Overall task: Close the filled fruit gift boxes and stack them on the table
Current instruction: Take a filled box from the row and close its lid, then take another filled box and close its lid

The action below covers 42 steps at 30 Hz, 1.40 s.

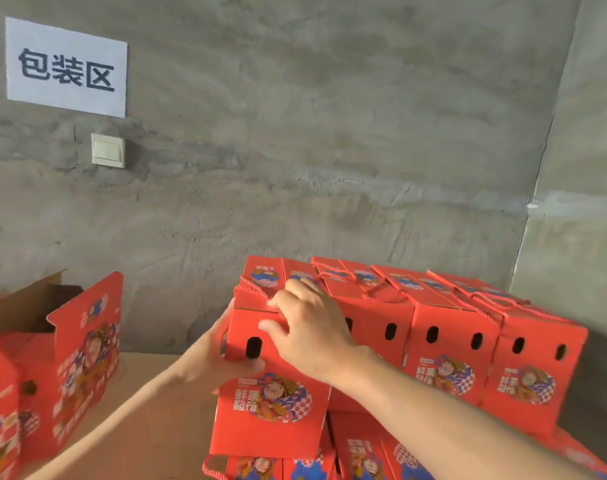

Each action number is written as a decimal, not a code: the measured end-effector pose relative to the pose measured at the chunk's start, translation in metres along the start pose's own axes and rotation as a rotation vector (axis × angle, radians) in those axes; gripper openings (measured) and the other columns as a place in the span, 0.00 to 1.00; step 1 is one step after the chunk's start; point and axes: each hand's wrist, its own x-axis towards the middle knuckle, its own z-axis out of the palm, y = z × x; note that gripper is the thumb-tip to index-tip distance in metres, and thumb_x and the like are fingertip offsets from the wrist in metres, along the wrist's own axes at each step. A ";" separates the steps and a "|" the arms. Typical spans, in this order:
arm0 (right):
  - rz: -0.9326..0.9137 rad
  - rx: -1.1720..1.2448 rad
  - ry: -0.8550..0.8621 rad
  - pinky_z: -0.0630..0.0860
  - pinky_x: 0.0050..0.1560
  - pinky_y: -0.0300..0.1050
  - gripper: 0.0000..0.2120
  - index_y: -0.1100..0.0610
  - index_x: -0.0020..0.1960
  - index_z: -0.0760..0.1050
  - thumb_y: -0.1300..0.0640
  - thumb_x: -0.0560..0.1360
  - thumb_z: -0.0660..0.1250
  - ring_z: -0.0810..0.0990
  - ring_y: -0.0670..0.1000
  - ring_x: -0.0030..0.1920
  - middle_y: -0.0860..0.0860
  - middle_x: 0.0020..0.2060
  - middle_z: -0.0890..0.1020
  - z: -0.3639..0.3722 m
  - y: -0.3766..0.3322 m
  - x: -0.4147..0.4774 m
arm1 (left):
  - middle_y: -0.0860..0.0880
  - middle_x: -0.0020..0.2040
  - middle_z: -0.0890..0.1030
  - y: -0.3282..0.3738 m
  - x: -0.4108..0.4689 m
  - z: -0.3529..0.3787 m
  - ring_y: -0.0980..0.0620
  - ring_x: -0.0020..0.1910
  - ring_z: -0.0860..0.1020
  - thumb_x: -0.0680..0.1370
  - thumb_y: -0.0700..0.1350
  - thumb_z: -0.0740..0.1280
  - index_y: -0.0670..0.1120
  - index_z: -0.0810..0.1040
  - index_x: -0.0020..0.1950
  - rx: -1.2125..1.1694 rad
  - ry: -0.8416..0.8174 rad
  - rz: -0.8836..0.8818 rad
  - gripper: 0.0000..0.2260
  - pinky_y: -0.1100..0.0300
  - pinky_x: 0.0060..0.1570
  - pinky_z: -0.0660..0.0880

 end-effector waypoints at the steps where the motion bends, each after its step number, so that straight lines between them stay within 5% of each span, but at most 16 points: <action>1: -0.004 0.017 0.049 0.73 0.42 0.44 0.10 0.62 0.43 0.80 0.55 0.67 0.73 0.79 0.58 0.43 0.56 0.37 0.79 -0.001 0.005 -0.003 | 0.50 0.48 0.84 0.001 -0.004 0.002 0.56 0.45 0.82 0.65 0.39 0.76 0.58 0.69 0.65 0.018 0.022 -0.028 0.33 0.63 0.38 0.78; 5: -0.053 0.007 0.123 0.74 0.41 0.43 0.10 0.61 0.42 0.81 0.56 0.64 0.75 0.78 0.56 0.40 0.55 0.36 0.77 0.003 0.021 -0.003 | 0.52 0.43 0.84 0.000 0.005 0.007 0.56 0.41 0.83 0.70 0.35 0.74 0.62 0.74 0.56 -0.093 -0.010 -0.089 0.25 0.61 0.32 0.78; 8: 0.099 -0.005 -0.078 0.67 0.60 0.50 0.15 0.51 0.56 0.78 0.49 0.70 0.71 0.71 0.54 0.57 0.52 0.52 0.74 0.007 0.036 0.003 | 0.52 0.43 0.84 0.000 0.013 0.010 0.54 0.42 0.83 0.69 0.37 0.75 0.59 0.77 0.53 -0.138 0.047 -0.119 0.21 0.60 0.32 0.78; 13: 0.152 -0.068 -0.298 0.60 0.66 0.47 0.25 0.43 0.69 0.64 0.47 0.74 0.66 0.67 0.50 0.66 0.46 0.66 0.70 0.013 0.057 -0.002 | 0.53 0.45 0.83 -0.010 0.019 0.024 0.53 0.46 0.80 0.62 0.51 0.75 0.54 0.75 0.56 -0.026 0.226 -0.154 0.23 0.47 0.55 0.76; 17: 0.109 -0.047 -0.270 0.59 0.68 0.49 0.25 0.44 0.69 0.65 0.47 0.74 0.66 0.67 0.50 0.67 0.45 0.66 0.70 0.013 0.071 -0.009 | 0.52 0.47 0.83 -0.013 0.016 0.025 0.50 0.50 0.81 0.59 0.64 0.68 0.59 0.71 0.60 0.196 0.205 -0.163 0.30 0.48 0.54 0.76; 25: 0.162 -0.154 -0.233 0.59 0.65 0.53 0.25 0.43 0.70 0.63 0.46 0.75 0.64 0.64 0.51 0.68 0.43 0.69 0.68 0.029 0.077 -0.007 | 0.54 0.47 0.78 -0.022 0.035 0.030 0.53 0.43 0.76 0.77 0.51 0.66 0.54 0.62 0.72 0.401 0.237 -0.235 0.25 0.64 0.34 0.68; 30: 0.280 -0.263 -0.204 0.52 0.67 0.59 0.22 0.43 0.67 0.63 0.46 0.75 0.64 0.63 0.52 0.69 0.45 0.70 0.67 0.035 0.064 -0.009 | 0.44 0.55 0.78 -0.013 0.023 0.047 0.43 0.52 0.77 0.78 0.47 0.64 0.49 0.65 0.71 0.518 0.397 -0.292 0.22 0.56 0.49 0.72; 34: 0.295 -0.396 -0.244 0.48 0.71 0.62 0.23 0.50 0.69 0.60 0.50 0.77 0.62 0.64 0.57 0.69 0.55 0.70 0.67 0.035 0.046 -0.007 | 0.43 0.69 0.68 0.007 -0.015 0.050 0.43 0.61 0.73 0.76 0.35 0.58 0.49 0.44 0.78 0.641 0.262 -0.322 0.34 0.54 0.56 0.71; 37: 0.297 -0.428 -0.236 0.49 0.73 0.57 0.27 0.58 0.71 0.55 0.57 0.77 0.63 0.63 0.59 0.69 0.60 0.69 0.66 0.031 0.032 -0.011 | 0.51 0.78 0.43 0.027 -0.030 0.043 0.45 0.73 0.61 0.75 0.32 0.57 0.53 0.40 0.77 0.876 0.015 -0.266 0.39 0.50 0.64 0.67; 40: 0.236 -0.382 -0.331 0.37 0.73 0.57 0.37 0.50 0.76 0.43 0.62 0.75 0.61 0.46 0.63 0.75 0.65 0.74 0.48 0.021 0.034 -0.032 | 0.52 0.75 0.31 0.044 -0.024 0.040 0.51 0.77 0.42 0.75 0.33 0.58 0.52 0.38 0.77 1.056 -0.096 -0.285 0.39 0.49 0.73 0.53; 42: 0.151 -0.432 -0.425 0.28 0.69 0.58 0.41 0.43 0.76 0.42 0.65 0.72 0.59 0.39 0.62 0.75 0.64 0.75 0.40 0.011 0.043 -0.042 | 0.51 0.74 0.28 0.044 -0.021 0.045 0.52 0.76 0.51 0.74 0.34 0.59 0.50 0.40 0.78 1.094 -0.113 -0.307 0.39 0.54 0.69 0.60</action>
